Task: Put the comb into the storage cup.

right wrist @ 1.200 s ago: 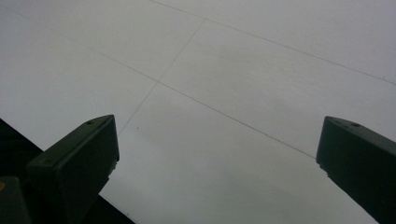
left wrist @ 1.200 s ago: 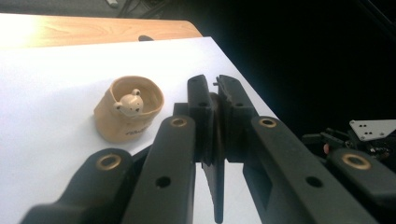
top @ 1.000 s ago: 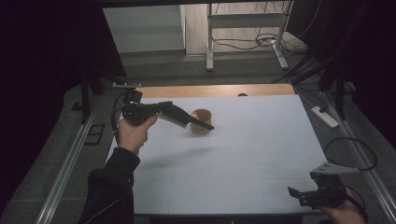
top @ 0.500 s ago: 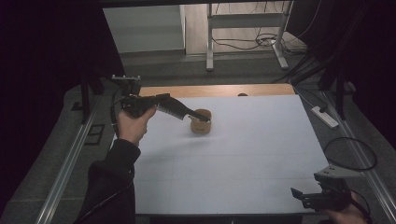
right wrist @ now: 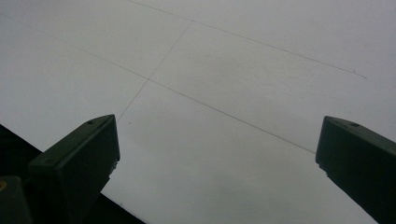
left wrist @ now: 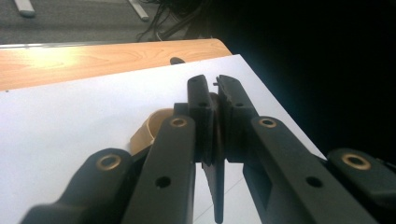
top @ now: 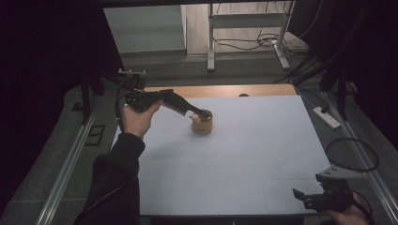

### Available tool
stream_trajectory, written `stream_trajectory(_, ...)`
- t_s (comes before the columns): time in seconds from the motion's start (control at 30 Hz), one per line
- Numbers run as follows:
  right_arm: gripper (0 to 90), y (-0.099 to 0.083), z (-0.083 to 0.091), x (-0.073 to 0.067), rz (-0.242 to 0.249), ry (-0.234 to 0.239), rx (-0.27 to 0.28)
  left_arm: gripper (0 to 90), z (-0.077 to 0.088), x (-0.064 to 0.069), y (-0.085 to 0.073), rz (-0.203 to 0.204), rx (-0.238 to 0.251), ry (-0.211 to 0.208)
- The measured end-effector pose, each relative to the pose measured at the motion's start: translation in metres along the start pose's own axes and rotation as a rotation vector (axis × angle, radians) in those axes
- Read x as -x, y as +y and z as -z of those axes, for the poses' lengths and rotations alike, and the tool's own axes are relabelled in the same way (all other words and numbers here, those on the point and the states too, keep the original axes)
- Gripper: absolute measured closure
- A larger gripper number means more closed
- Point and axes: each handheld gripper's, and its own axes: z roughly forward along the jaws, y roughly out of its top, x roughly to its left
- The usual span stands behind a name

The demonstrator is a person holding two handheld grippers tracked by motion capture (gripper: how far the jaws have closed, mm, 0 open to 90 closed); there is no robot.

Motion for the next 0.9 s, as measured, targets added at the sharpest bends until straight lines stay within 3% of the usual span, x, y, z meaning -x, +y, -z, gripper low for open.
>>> stream_trajectory(0.9, 0.0, 0.000, 0.000, 0.001, -0.008, 0.008, 0.004, 84.0, -0.023, -0.006, 0.017, 0.014, -0.051, 0.068)
